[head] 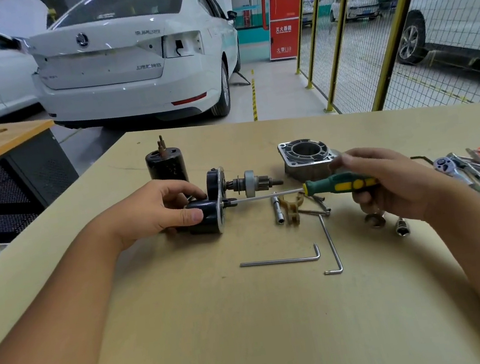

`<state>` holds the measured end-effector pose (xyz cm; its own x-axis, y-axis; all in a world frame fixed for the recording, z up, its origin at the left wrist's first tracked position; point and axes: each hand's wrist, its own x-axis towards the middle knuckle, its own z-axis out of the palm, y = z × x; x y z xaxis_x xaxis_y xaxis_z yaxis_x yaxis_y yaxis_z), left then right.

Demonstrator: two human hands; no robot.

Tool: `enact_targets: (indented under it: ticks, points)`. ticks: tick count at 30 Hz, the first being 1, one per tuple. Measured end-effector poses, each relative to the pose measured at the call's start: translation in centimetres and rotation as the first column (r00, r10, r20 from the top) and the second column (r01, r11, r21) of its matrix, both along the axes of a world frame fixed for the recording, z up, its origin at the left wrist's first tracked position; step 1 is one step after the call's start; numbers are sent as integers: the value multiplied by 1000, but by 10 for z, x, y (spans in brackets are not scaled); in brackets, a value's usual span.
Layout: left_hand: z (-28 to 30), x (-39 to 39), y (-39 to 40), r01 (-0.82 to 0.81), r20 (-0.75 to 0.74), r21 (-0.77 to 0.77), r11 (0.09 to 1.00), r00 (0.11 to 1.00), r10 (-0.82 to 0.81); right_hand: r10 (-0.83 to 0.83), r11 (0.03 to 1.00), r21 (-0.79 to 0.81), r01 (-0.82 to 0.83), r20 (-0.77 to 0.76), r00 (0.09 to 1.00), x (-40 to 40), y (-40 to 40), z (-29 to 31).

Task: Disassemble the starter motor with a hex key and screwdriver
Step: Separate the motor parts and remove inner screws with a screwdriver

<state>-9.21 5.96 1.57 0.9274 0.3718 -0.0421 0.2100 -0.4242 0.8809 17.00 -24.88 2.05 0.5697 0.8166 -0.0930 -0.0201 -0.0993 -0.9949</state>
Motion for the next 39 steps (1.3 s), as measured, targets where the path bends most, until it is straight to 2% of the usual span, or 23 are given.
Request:
enact_targets:
  ticks: [2,4,7,9,11,16,20,22,26,27,30,33,35,37,39]
  points:
    - [1,-1,0,4,2,-2,1000,1000,-4,-16,994,-109,17,13,1000,-1,-1,2]
    - [1,-1,0,7,-2,2,1000,1000,-7,13,990,-141,-10,17,1000,2,-4,4]
    - [1,-1,0,0,-8,4,1000,1000,0,60,998,-7,-60,6,998,5,-6,3]
    - [1,0,-1,-3,-4,-3,1000,1000,3,26,993,117,-24,-13,1000,5,-3,2]
    - [1,-1,-1,-2,-4,-8,1000,1000,2,1,987,162,5,-42,999,2,1,2]
    - [0,0,1,1,-10,2,1000,1000,-1,13,1000,-14,-13,-16,1000,3,-4,6]
    - [-2,1,3,-4,-12,6,1000,1000,4,64,993,99,-65,11,998,6,-6,4]
    - [-2,0,4,-6,-18,11,1000,1000,7,47,994,98,-49,24,999,5,-5,3]
    - [-2,0,4,-2,-15,21,1000,1000,3,37,995,-94,-30,73,997,0,-5,8]
    - [-2,0,4,-2,-12,34,999,1000,3,44,995,-97,-36,78,996,1,-5,8]
    - [-1,-1,5,2,9,126,992,1000,-4,74,996,55,-75,30,997,5,-7,7]
    - [2,-2,4,37,-6,302,952,999,-37,68,988,136,-69,15,998,4,-5,6]
    - [5,-2,2,91,-55,410,908,996,-75,71,995,67,-70,-8,997,0,-3,7]
    - [8,-1,-5,151,-134,500,853,986,-96,42,996,-81,-41,21,999,-2,-3,7]
    - [10,1,-12,197,-204,596,779,975,-91,23,995,-100,-21,23,999,-3,-4,8]
